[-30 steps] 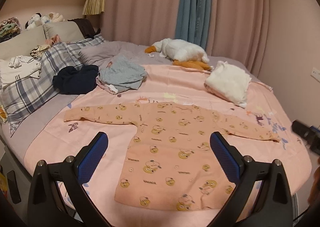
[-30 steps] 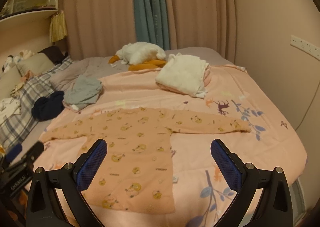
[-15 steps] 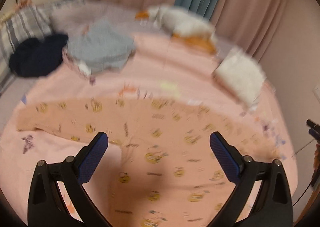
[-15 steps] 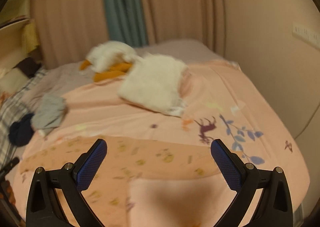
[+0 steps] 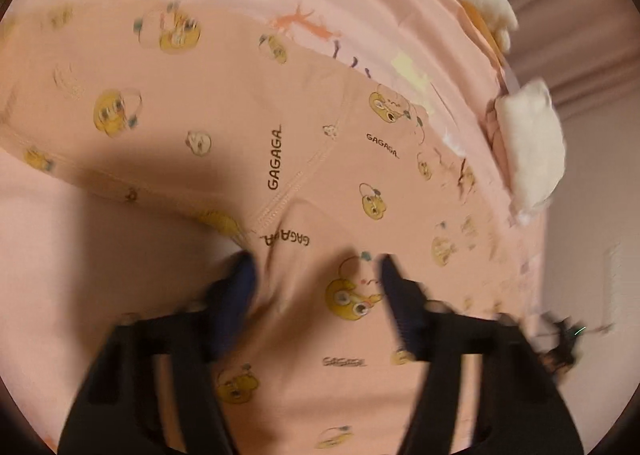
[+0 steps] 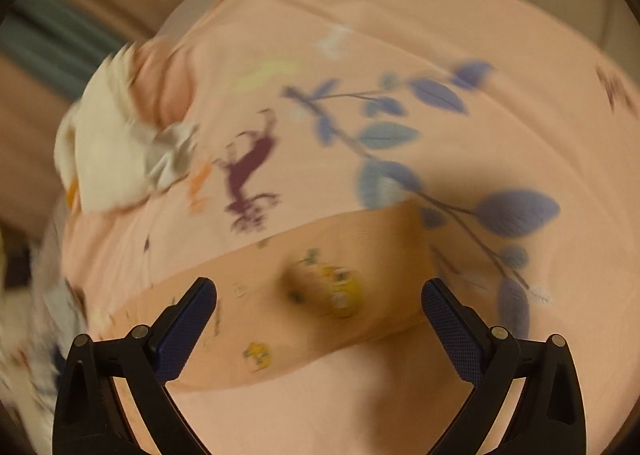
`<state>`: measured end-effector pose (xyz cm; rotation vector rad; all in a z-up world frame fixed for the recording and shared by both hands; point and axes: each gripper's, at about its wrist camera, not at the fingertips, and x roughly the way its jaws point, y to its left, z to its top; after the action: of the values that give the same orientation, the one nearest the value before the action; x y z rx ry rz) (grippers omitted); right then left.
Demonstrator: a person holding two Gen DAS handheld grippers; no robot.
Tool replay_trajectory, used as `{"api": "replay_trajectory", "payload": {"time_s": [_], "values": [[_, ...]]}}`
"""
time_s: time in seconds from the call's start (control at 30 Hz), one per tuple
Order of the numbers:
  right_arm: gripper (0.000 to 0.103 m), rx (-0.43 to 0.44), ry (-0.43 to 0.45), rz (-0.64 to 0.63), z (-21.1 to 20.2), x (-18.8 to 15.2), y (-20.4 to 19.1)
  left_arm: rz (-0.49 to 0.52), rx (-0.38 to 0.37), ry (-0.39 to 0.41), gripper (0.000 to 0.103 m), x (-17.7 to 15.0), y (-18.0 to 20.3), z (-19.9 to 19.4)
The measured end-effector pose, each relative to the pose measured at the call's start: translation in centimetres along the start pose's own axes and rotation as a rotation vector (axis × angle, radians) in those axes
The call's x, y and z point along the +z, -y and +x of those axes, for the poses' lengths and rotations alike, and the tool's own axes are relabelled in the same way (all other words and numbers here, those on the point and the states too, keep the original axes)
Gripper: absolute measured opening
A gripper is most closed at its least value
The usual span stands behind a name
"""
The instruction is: Fold small clothes
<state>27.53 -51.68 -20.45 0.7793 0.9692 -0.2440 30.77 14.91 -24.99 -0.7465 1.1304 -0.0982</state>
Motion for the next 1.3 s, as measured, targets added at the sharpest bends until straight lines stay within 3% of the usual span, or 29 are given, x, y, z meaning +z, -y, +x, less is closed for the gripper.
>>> {"api": "replay_trajectory", "payload": {"time_s": [0.1, 0.27, 0.4, 0.53, 0.67, 0.8, 0.93, 1.17, 1.3], "values": [[0.093, 0.074, -0.011, 0.092, 0.1, -0.3, 2.5, -0.016, 0.001, -0.003, 0.034, 0.1, -0.3, 0.1], [0.076, 0.106, -0.019, 0.144, 0.3, -0.6, 4.3, -0.101, -0.008, -0.016, 0.010, 0.6, -1.9, 0.1], [0.063, 0.115, -0.012, 0.163, 0.3, -0.2, 4.9, -0.069, 0.022, -0.010, 0.010, 0.9, -1.9, 0.2], [0.046, 0.078, 0.002, 0.141, 0.4, 0.0, 4.9, 0.017, 0.121, 0.032, 0.010, 0.3, -0.5, 0.1], [0.011, 0.027, 0.017, 0.124, 0.1, -0.1, 5.7, 0.039, 0.159, 0.043, 0.010, 0.4, -0.3, 0.3], [0.007, 0.041, 0.046, 0.107, -0.6, -0.1, 5.8, 0.037, 0.154, 0.039, 0.010, 0.5, -0.5, 0.4], [0.007, 0.057, 0.064, 0.036, -1.8, 0.1, 3.4, 0.056, 0.176, 0.047, 0.010, 0.3, -0.3, 0.4], [0.007, 0.163, 0.105, -0.163, -4.3, -0.6, -5.8, 0.150, 0.283, 0.075, 0.010, -0.5, 1.6, 1.2], [0.007, 0.196, 0.089, -0.282, -4.0, -2.2, -11.8, 0.162, 0.288, 0.079, 0.010, -0.4, 1.5, 1.3]]}}
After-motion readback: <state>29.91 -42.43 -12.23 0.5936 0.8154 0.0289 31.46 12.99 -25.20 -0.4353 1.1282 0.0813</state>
